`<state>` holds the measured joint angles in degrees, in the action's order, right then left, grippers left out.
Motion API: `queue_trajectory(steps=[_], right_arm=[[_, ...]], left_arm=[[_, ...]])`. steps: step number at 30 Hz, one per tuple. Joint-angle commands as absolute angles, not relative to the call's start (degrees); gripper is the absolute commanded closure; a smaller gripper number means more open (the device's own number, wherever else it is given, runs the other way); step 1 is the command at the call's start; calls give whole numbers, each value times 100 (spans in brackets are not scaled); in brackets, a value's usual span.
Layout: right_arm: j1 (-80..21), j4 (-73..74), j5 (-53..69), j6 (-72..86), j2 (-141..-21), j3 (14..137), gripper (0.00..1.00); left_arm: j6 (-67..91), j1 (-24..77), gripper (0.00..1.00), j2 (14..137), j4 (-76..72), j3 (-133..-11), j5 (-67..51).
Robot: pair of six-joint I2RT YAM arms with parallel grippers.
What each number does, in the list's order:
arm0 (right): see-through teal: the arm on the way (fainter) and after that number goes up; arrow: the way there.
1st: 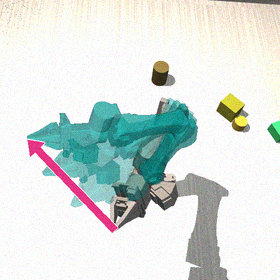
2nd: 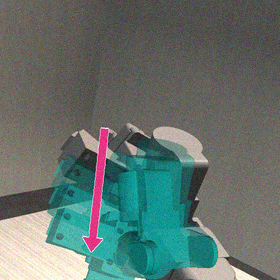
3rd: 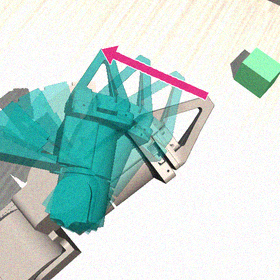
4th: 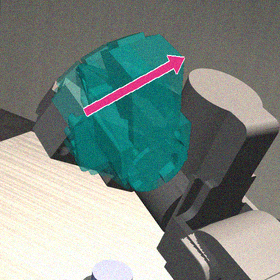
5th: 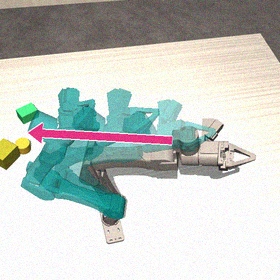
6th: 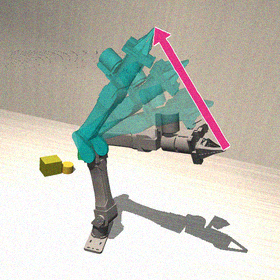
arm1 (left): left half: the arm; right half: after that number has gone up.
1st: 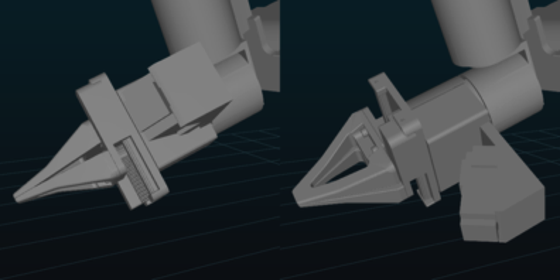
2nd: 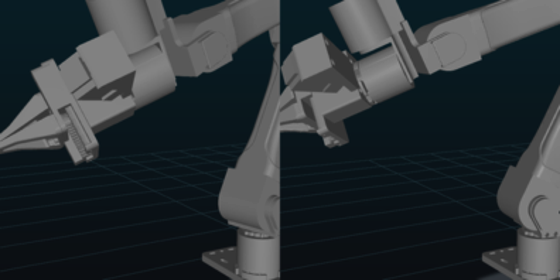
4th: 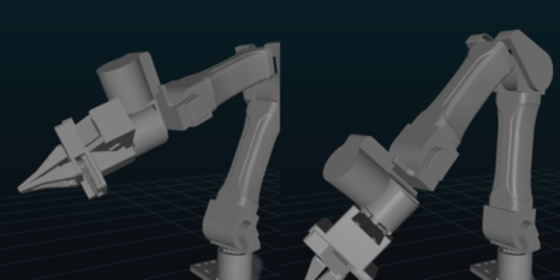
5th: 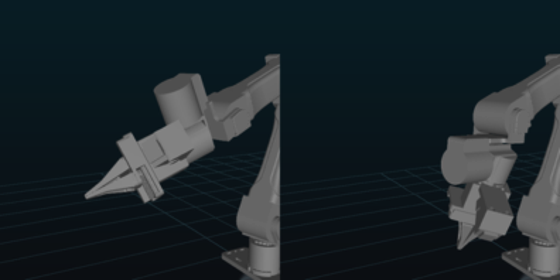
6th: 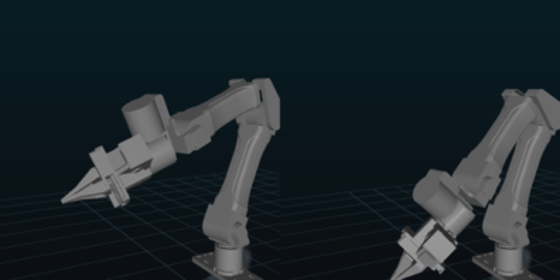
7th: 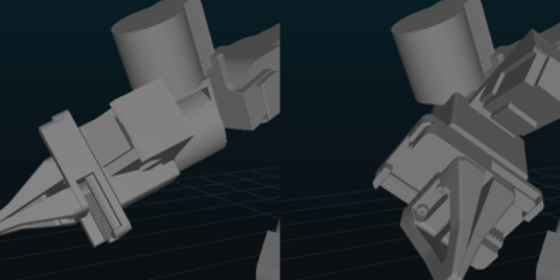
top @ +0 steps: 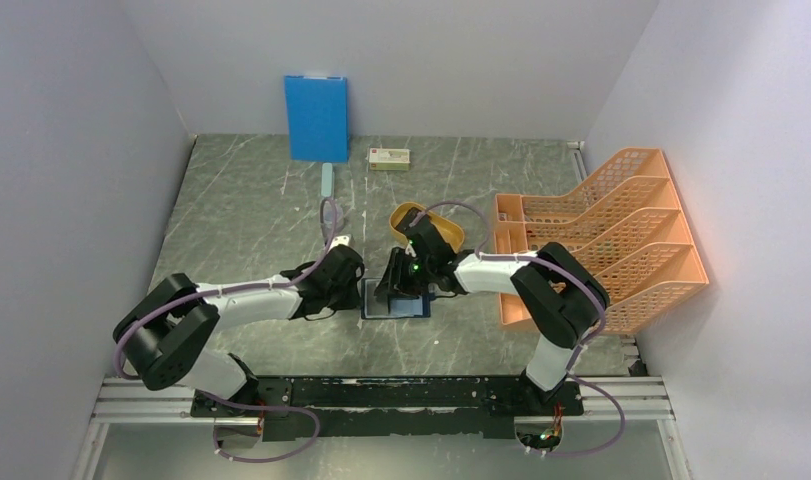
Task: Put the credit cards into the card holder
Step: Insert the credit card into the card holder.
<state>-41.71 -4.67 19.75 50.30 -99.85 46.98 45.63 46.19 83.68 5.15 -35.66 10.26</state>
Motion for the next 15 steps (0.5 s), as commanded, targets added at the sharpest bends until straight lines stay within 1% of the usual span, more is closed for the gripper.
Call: queue_trajectory(steps=[1, 4, 8, 13, 15], right_arm=[[-4289, 56, 1656, 4895, -9702, 4886, 55], [-4293, 629, 1231, 4737, -9426, 4991, 51], [-4293, 1071, 860, 4595, -9032, 5096, 41], [-4293, 1522, 462, 4420, -8475, 5071, 41], [-4294, 1598, 227, 4335, -8088, 4839, 44]], left_arm=[[4582, 4641, 88, 8163, 965, -3367, 1027], [4614, 4641, 86, 7932, 1078, -3302, 1112], [4633, 4641, 82, 7616, 1244, -3270, 1200], [4654, 4641, 78, 7196, 1560, -3302, 1276], [4624, 4640, 76, 6837, 1724, -3293, 1296]])
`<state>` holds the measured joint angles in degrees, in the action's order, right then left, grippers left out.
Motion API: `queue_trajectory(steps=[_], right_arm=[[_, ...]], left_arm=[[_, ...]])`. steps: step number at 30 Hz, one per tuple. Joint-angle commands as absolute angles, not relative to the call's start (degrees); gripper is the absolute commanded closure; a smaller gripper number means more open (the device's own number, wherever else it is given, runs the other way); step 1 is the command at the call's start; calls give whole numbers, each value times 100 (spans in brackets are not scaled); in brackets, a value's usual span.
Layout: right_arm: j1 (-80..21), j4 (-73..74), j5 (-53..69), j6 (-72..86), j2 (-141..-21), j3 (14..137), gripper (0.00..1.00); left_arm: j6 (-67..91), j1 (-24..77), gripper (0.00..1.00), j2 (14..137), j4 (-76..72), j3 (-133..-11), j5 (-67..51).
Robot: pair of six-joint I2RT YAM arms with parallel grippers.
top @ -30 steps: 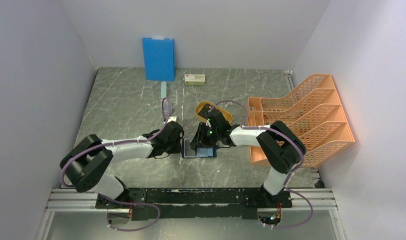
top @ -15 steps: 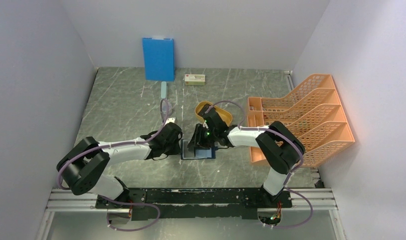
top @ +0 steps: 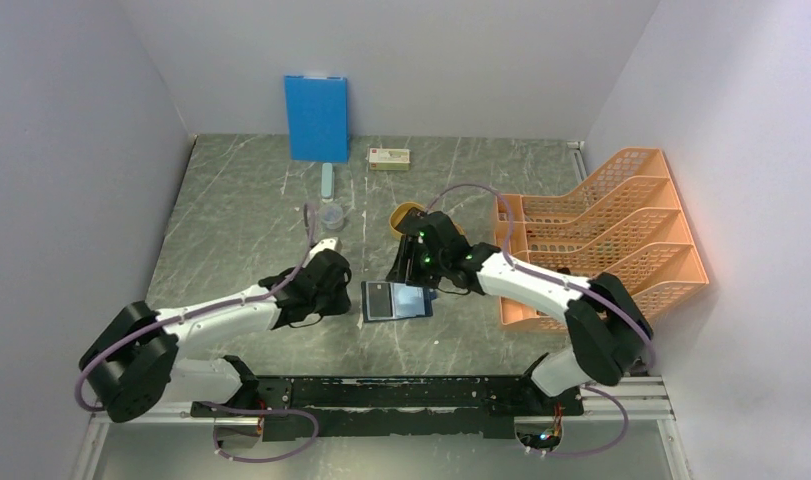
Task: Put the credit cards into the card holder
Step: Insert the credit card into the card holder, then adjust the card holder at the center of the board.
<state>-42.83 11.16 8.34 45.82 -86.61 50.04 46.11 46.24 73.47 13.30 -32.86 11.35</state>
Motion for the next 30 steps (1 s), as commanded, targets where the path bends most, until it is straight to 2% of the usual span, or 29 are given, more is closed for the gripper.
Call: queue_trajectory(steps=[1, 6, 10, 13, 18, 30], right_arm=[[-4293, 1570, 124, 4281, -7843, 4664, 45], [-4265, 1179, -249, 4110, -6909, 3823, 47], [-4150, 1029, -112, 4257, -7109, 3647, 45], [-3899, 359, 365, 4595, -7285, 3333, 40], [-3841, 26, 83, 4911, -7540, 3202, 34], [-4154, -528, 393, 5521, -8012, 2759, 37]], left_arm=[[4596, 4640, 74, 6653, 1772, -3269, 1279], [4377, 4638, 55, 5813, 1591, -3059, 899], [4365, 4640, 49, 5361, 1620, -2904, 819], [4393, 4640, 47, 5105, 1653, -2809, 823], [4420, 4641, 47, 4856, 1959, -2789, 873], [4513, 4641, 49, 4655, 2050, -2595, 895]])
